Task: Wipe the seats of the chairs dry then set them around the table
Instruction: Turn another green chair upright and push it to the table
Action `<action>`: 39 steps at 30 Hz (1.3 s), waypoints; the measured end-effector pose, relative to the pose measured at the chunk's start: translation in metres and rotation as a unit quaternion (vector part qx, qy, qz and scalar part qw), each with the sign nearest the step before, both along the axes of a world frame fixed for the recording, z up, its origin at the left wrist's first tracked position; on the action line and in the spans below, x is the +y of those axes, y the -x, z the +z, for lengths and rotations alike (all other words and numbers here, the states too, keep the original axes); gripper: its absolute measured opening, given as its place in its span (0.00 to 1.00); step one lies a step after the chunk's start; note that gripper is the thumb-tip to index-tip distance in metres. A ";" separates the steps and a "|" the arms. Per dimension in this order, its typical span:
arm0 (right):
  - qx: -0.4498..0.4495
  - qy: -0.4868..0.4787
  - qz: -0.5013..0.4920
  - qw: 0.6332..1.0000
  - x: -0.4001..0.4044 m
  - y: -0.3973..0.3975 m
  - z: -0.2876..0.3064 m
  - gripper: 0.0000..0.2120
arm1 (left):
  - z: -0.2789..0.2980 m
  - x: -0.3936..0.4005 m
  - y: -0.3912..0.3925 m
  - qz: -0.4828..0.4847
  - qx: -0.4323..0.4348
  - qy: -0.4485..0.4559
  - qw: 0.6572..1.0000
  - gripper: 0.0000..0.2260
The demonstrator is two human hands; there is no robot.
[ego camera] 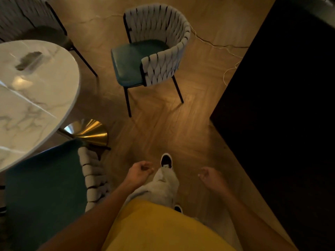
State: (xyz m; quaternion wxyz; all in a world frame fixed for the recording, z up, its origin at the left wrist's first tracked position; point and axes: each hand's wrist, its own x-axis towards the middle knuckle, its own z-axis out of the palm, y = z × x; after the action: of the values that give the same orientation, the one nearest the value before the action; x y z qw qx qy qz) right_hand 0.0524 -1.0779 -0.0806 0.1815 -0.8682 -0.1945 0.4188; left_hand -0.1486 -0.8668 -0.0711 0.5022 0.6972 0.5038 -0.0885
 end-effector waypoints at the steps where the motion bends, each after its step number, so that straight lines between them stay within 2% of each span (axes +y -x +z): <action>1: -0.005 -0.002 0.002 1.000 0.011 -0.013 -0.002 0.19 | -0.001 0.010 -0.013 0.007 -0.005 0.006 1.000 0.13; 9: -0.037 -0.010 0.020 0.999 0.131 -0.129 0.000 0.18 | -0.013 0.119 -0.126 0.022 -0.034 0.010 0.999 0.13; 16: -0.028 -0.024 0.011 0.999 0.243 -0.217 0.013 0.19 | -0.003 0.225 -0.214 -0.015 -0.039 0.000 0.999 0.13; 22: -0.014 -0.037 -0.007 0.999 0.320 -0.270 0.020 0.18 | 0.015 0.297 -0.274 -0.053 -0.064 -0.013 0.996 0.15; 30: 0.008 -0.047 0.029 0.998 0.410 -0.321 0.030 0.22 | 0.031 0.359 -0.343 -0.043 -0.065 -0.026 0.997 0.16; 35: -0.064 -0.026 0.142 0.988 0.454 -0.362 0.033 0.30 | 0.039 0.382 -0.381 -0.039 -0.055 -0.023 0.997 0.20; 39: -0.162 -0.023 0.223 0.961 0.499 -0.409 0.039 0.29 | 0.034 0.403 -0.411 -0.030 -0.037 -0.043 0.998 0.21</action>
State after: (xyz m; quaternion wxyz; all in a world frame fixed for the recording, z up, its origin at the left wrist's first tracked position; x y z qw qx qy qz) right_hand 0.4610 -0.5789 -0.0411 0.0694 -0.8547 -0.4193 0.2981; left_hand 0.2627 -0.4635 -0.0366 0.4870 0.7358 0.4672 -0.0557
